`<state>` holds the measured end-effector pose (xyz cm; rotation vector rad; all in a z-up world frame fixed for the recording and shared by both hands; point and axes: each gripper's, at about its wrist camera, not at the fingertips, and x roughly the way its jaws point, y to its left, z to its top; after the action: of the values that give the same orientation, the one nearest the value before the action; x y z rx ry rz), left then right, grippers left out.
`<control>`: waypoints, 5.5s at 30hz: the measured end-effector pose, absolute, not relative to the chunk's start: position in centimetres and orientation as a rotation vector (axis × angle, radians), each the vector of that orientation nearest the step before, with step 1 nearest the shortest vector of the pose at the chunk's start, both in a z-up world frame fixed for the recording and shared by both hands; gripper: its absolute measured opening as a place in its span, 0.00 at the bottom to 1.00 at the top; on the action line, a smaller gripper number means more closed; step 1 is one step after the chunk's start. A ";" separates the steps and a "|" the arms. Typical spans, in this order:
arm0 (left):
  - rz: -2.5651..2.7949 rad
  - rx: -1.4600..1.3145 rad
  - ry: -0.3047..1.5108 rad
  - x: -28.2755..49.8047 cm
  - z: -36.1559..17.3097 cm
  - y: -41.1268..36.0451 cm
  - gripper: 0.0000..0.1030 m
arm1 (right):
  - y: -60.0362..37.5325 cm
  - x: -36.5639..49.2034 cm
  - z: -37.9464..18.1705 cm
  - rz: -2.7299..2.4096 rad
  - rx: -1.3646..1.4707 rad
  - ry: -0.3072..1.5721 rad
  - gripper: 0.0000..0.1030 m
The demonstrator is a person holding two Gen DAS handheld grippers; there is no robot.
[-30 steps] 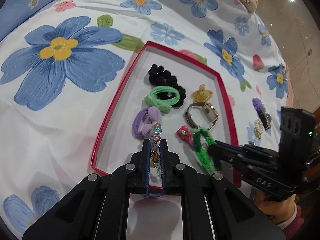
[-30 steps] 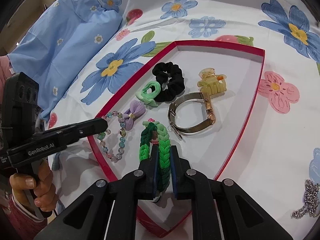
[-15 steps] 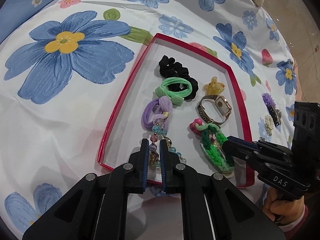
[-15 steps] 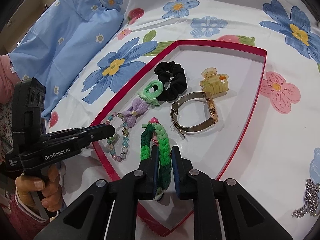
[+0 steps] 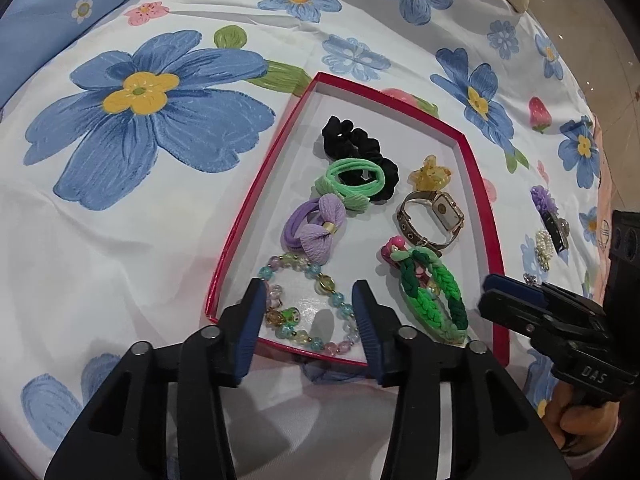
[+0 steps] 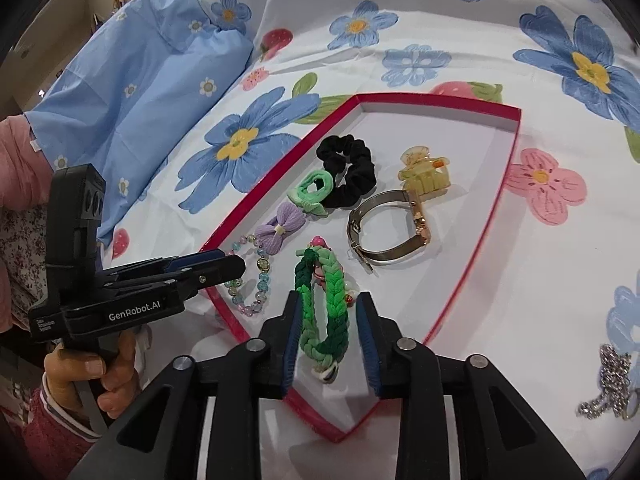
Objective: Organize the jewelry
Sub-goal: 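Carry hair tie and beaded bracelet into the red tray and open both tools, then move both open tools back over the remaining jewelry, then grasp the silver chain with the left tool while the right tool grasps the colourful bead clip, then carry chain and bead clip into the red tray and open both tools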
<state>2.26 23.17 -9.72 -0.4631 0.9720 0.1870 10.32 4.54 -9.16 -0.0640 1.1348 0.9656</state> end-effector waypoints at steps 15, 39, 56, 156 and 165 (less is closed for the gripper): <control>0.142 -0.424 0.935 1.9 -6.8 20.1 0.48 | -2.6 9.3 -6.2 0.893 0.018 1.074 0.38; -0.122 -0.284 0.968 4.7 -4.7 6.2 0.62 | -21.8 8.6 -6.4 0.494 0.154 1.028 0.59; -0.251 -0.136 1.052 10.5 -7.2 -1.2 0.73 | -25.6 10.2 -8.8 0.405 0.144 1.040 0.74; 0.031 -0.488 0.773 0.3 -3.2 20.8 0.12 | 0.5 8.7 -4.7 0.921 0.006 0.968 0.12; 0.028 -0.505 0.812 1.4 -5.3 21.5 0.12 | 3.5 9.0 -6.8 0.946 -0.024 1.021 0.12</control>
<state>1.40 21.54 -5.32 -0.5046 0.8118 0.0281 8.95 3.46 -6.83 -0.0238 1.0212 0.9457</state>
